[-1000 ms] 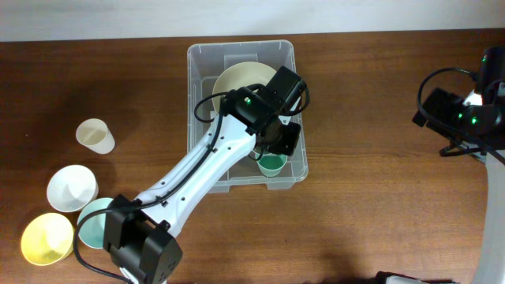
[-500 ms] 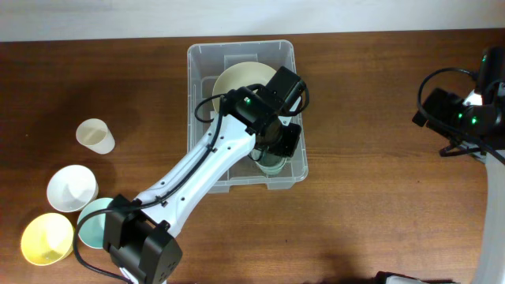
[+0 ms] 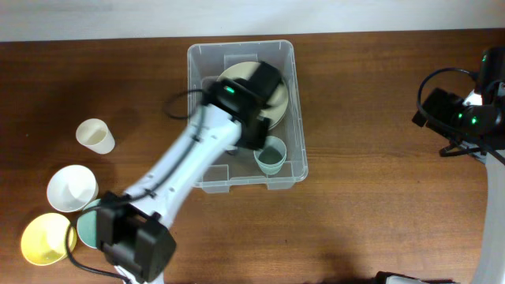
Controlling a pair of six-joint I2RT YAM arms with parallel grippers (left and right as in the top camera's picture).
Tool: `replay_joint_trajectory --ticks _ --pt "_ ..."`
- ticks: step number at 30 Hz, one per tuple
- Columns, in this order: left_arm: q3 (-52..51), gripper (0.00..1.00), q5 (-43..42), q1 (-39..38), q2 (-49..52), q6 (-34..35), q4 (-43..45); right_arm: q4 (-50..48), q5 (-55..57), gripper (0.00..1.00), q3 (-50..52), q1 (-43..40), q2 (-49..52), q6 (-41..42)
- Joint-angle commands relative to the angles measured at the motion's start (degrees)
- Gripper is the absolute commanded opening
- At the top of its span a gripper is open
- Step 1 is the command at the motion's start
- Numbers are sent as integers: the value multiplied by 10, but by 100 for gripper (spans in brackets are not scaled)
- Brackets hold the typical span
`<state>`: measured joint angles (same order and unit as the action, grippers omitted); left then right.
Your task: Pack container
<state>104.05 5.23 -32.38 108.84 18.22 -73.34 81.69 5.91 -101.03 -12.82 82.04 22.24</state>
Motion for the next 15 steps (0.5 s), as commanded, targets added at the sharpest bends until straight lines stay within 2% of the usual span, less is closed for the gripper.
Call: replay_joint_trajectory --ticks 1,2,5,9,15 --pt "15 58 86 100 -35 2 -10 0 -3 99 4 -4 1 -4" --pt "15 66 86 131 -39 2 -9 0 -4 99 4 -4 1 -6" --pt "16 72 84 246 -44 2 1 0 -4 99 4 -4 1 -6" --pt "15 72 47 351 -37 1 22 0 -4 99 4 -3 1 -6" --pt "14 72 29 433 -2 -14 43 0 -4 99 4 -3 1 -8"
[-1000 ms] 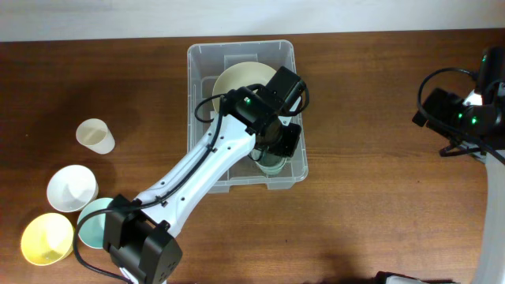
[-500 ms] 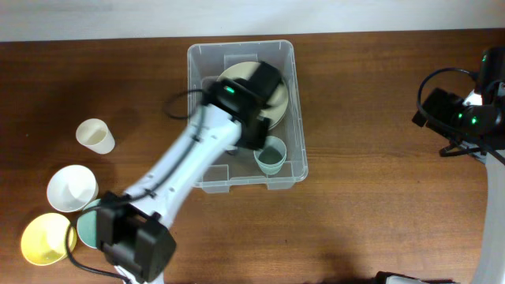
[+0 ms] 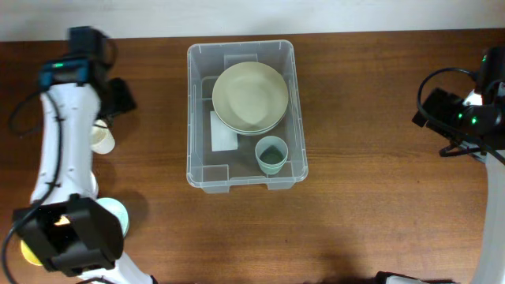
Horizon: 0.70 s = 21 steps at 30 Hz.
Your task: Pack container
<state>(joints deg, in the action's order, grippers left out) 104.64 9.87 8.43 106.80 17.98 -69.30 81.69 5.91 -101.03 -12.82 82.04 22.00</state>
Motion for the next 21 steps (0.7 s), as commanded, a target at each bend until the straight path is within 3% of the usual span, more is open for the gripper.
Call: replay_joint_trajectory --ticks 1,15,19,21 --pt "8 72 -17 32 26 -12 3 0 -4 99 4 -3 1 -5" --pt "8 78 -17 68 181 -14 21 0 -3 99 4 -3 1 -5" --pt "8 70 -17 68 198 -13 18 0 -3 99 4 -3 1 -5" --pt "8 55 -17 68 199 -13 18 0 -3 99 4 -3 1 -5"
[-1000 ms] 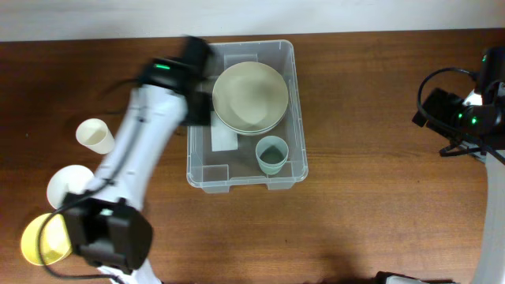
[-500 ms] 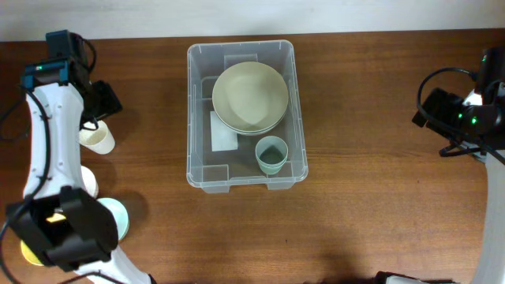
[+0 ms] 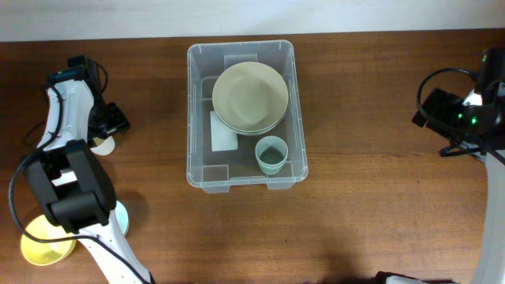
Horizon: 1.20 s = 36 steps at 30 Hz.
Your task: Pack container
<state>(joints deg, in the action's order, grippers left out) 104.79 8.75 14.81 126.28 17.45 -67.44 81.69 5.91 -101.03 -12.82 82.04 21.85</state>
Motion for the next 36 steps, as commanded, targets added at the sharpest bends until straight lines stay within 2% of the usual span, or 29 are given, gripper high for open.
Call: replay_joint_trajectory --ticks 1,2,3,6,7,8,11,16,21,29,31,36 --pt "7 45 -6 4 4 -8 0 0 -3 99 4 -3 1 -4" --pt "7 32 -6 3 3 -8 0 0 -3 99 4 -3 1 -4" --pt "7 24 -6 3 3 -8 0 0 -3 99 4 -3 1 -4" --pt "7 10 -6 2 3 -8 -1 0 -3 99 4 -3 1 -4" --pt "7 2 -9 0 2 -9 -1 0 -3 99 4 -3 1 -4" --pt "7 1 -12 -2 1 -9 0 0 -3 99 4 -3 1 -4" --pt "10 0 -56 -8 -2 -45 5 0 -3 99 4 -3 1 -4" --pt "17 1 -116 -31 -33 -45 2 0 -3 99 4 -3 1 -4" --pt "17 1 -125 -85 -102 -45 7 0 -3 99 4 -3 1 -4" --pt "17 1 -124 -235 -246 -44 29 0 -3 99 4 -3 1 -4" --pt "17 1 -121 -298 -266 -38 42 2 -3 99 4 -3 1 -4" --pt "15 1 -124 -402 -259 -18 45 2 -3 99 4 -3 1 -4"
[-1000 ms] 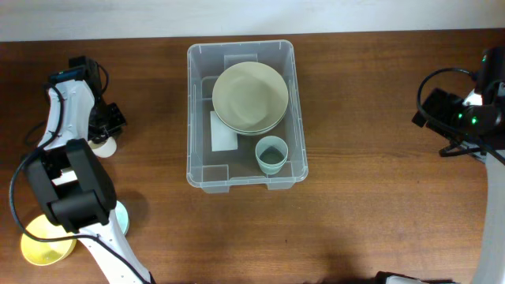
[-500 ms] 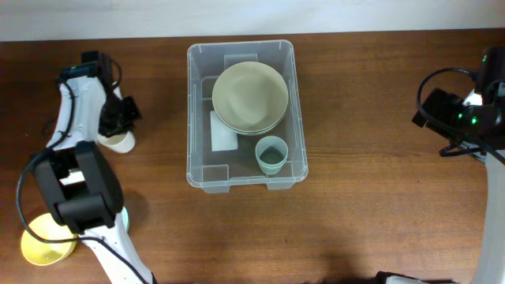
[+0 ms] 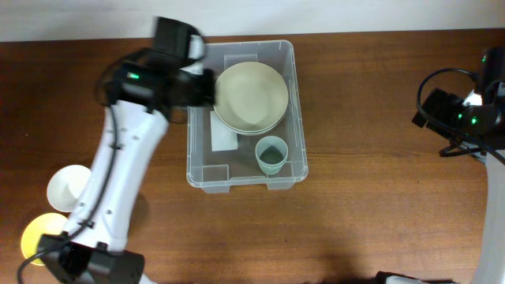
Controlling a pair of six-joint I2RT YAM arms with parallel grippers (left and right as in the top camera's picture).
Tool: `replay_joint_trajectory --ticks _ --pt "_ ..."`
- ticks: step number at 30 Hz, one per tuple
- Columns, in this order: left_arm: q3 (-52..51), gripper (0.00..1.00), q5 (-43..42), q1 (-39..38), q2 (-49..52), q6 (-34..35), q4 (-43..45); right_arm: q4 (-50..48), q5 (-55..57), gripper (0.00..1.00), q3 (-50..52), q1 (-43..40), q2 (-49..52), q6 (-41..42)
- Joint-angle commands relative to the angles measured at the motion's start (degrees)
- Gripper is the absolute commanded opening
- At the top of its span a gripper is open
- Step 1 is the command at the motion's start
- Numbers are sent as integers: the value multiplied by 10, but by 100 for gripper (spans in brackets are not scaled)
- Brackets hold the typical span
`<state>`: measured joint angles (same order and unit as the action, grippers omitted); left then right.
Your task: Pack container
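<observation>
The clear plastic container (image 3: 195, 118) stands at the table's middle. Inside it are stacked pale green plates (image 3: 251, 96), a teal cup (image 3: 271, 155) and a white card (image 3: 222, 132). My left gripper (image 3: 203, 85) hangs over the container's left rim beside the plates; its fingers are hidden under the wrist. No cream cup shows on the table or in the fingers. My right gripper (image 3: 424, 112) stays at the far right edge, away from the container.
A white bowl (image 3: 69, 187) and a yellow bowl (image 3: 38, 237) sit at the front left, beside the left arm's base. The left arm stretches diagonally across the table's left half.
My left gripper has moved from the cream cup at the left edge to the container's left rim. The cream cup is gone from its place on the table. The right arm is unchanged.
My left gripper was inside the container next to the teal cup. Then it was at the far left, above the cream cup, then down at that cup. Now it is back at the container and the cup's spot is bare.
</observation>
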<state>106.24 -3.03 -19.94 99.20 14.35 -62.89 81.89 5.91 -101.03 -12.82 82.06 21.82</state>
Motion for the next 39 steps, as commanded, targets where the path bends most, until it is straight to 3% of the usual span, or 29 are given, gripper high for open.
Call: replay_joint_trajectory --ticks 1,10,32,33,34,36,37,39 --pt "1 0 -10 -76 15 15 -1 0 -3 100 4 -3 1 -4" --pt "-2 0 -23 -188 22 24 -15 0 -3 99 4 -3 1 -4" --pt "-2 2 -69 -194 151 29 -64 4 -3 99 4 -3 1 -4" --pt "-2 5 -69 -194 152 29 -64 4 -3 99 4 -3 1 -4" --pt "-2 14 -69 -194 154 29 -64 4 -3 99 4 -3 1 -4" --pt "-2 47 -69 -194 155 29 -62 4 -3 99 4 -3 1 -4" --pt "-2 55 -69 -194 155 29 -61 4 -3 99 4 -3 1 -4" --pt "0 61 -69 -194 155 29 -61 4 -3 99 4 -3 1 -4"
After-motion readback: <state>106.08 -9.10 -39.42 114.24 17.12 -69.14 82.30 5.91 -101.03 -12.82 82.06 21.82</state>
